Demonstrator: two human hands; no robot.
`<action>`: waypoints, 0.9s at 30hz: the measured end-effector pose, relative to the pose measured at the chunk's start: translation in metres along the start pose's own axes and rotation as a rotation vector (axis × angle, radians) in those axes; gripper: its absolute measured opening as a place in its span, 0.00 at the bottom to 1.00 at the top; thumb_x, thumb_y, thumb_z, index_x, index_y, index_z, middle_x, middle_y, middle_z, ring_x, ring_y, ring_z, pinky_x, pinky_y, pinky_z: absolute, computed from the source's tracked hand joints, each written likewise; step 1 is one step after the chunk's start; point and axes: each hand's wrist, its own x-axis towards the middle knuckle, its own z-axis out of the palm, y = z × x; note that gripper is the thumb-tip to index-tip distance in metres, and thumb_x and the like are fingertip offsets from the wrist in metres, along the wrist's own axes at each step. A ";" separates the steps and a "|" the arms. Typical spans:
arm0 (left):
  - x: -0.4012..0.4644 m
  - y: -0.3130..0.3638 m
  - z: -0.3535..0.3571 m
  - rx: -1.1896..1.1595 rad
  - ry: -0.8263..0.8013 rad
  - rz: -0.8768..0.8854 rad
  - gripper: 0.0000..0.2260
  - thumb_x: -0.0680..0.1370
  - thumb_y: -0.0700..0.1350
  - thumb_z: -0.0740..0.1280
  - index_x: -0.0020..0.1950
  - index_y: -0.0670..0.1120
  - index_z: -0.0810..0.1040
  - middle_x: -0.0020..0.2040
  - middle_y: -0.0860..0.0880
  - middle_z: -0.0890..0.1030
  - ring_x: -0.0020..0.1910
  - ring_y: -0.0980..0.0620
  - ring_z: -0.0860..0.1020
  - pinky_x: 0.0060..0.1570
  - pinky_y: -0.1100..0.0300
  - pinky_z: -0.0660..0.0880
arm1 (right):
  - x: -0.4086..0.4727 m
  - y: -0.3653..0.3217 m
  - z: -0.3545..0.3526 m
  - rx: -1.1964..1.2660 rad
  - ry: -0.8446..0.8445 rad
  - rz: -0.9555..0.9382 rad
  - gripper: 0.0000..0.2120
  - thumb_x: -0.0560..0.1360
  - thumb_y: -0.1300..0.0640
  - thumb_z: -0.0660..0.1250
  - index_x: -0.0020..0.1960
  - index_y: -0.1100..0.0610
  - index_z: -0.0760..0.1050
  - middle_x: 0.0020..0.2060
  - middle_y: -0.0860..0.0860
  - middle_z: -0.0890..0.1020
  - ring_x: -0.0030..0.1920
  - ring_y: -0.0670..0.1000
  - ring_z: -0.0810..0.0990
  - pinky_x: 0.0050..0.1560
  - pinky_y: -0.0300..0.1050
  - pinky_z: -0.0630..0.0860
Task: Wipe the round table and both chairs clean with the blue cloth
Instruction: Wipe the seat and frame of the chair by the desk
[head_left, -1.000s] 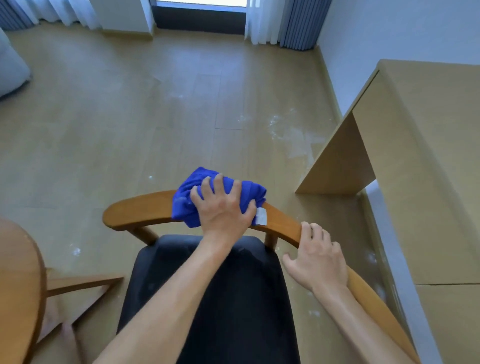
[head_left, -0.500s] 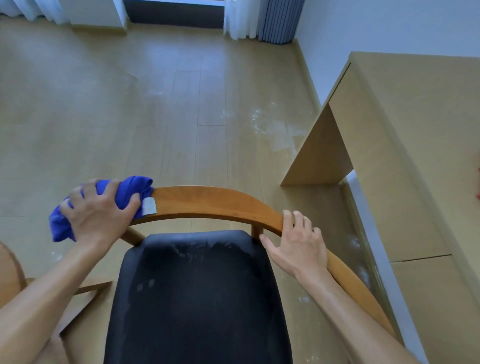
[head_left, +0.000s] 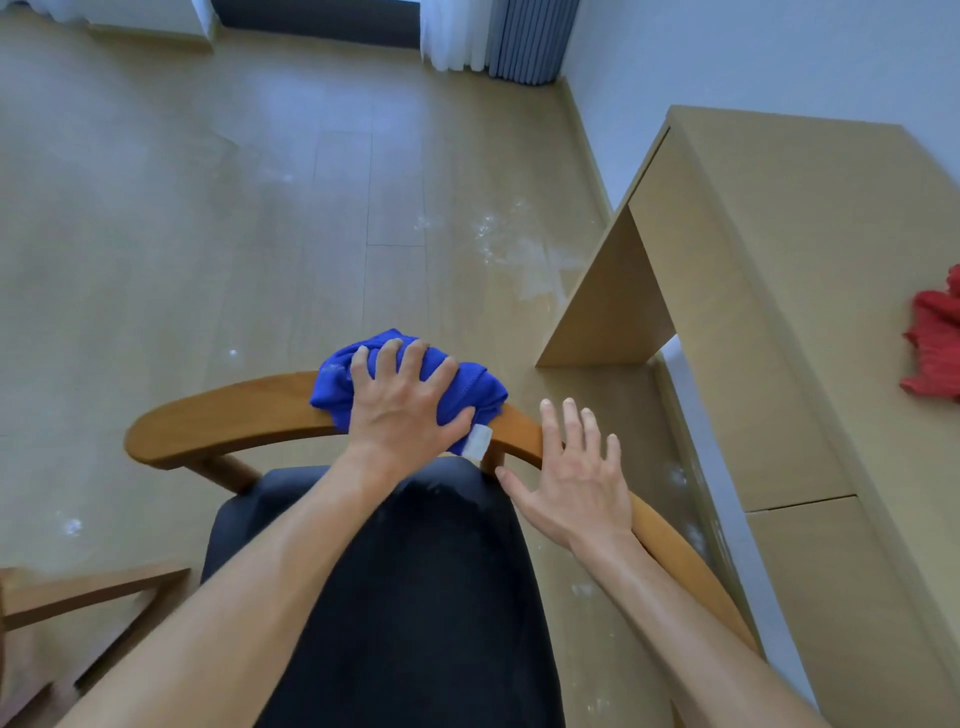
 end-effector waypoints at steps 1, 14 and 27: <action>-0.007 -0.021 -0.002 0.009 -0.002 -0.017 0.23 0.69 0.62 0.66 0.55 0.47 0.81 0.58 0.40 0.78 0.57 0.35 0.75 0.59 0.34 0.66 | 0.000 0.001 0.000 -0.003 -0.001 0.000 0.44 0.71 0.28 0.44 0.78 0.54 0.45 0.77 0.57 0.54 0.76 0.59 0.53 0.71 0.62 0.57; -0.025 -0.101 -0.015 0.039 -0.022 -0.508 0.24 0.72 0.61 0.58 0.54 0.45 0.78 0.56 0.35 0.75 0.57 0.35 0.70 0.58 0.38 0.62 | 0.002 -0.008 -0.004 0.015 0.014 0.012 0.46 0.69 0.26 0.42 0.77 0.54 0.47 0.76 0.57 0.58 0.74 0.58 0.59 0.69 0.58 0.63; -0.024 -0.063 -0.004 0.036 0.048 -0.080 0.22 0.69 0.61 0.64 0.54 0.48 0.81 0.55 0.41 0.79 0.54 0.37 0.77 0.54 0.40 0.69 | 0.000 -0.003 -0.001 -0.045 0.022 -0.039 0.44 0.69 0.30 0.50 0.76 0.55 0.49 0.74 0.57 0.62 0.71 0.58 0.65 0.63 0.56 0.71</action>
